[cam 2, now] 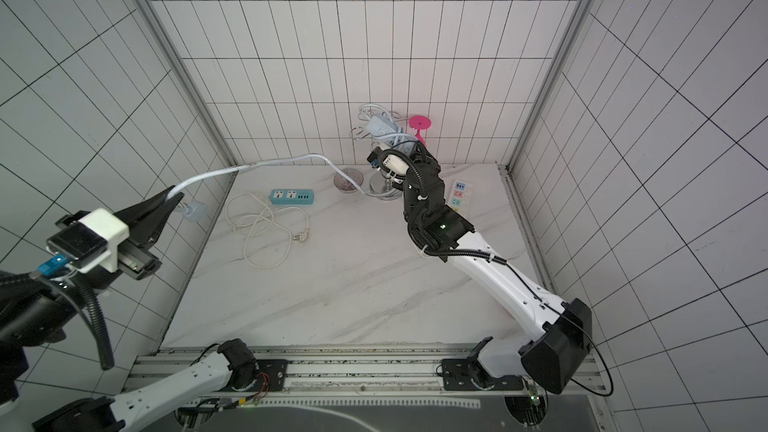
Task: Wrap the cord around the power strip
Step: Wrap the power cord around the power strip.
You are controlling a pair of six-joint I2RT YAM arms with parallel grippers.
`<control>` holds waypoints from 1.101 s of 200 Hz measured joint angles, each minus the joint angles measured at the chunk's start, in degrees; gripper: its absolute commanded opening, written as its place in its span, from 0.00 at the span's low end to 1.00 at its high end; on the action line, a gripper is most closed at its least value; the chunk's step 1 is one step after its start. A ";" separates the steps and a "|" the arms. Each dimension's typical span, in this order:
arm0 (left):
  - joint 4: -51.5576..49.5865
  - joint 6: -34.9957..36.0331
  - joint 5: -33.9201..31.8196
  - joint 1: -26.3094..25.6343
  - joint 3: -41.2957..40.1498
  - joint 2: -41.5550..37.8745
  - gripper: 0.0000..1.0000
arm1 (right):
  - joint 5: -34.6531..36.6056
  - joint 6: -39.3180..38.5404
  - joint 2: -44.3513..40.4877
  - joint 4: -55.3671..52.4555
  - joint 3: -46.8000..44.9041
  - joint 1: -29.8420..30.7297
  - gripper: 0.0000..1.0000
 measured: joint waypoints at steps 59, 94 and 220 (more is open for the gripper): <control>2.62 1.40 -16.74 -10.12 -15.04 -3.98 0.00 | -7.76 10.67 -0.33 -8.55 0.81 -1.86 0.00; 3.30 2.97 -23.61 -14.60 -16.24 -4.11 0.00 | -11.15 13.55 -1.29 -10.62 1.81 -2.10 0.00; 4.20 11.21 -32.61 -25.83 8.02 6.97 0.00 | -9.81 9.79 -10.05 -6.05 -5.38 -4.42 0.00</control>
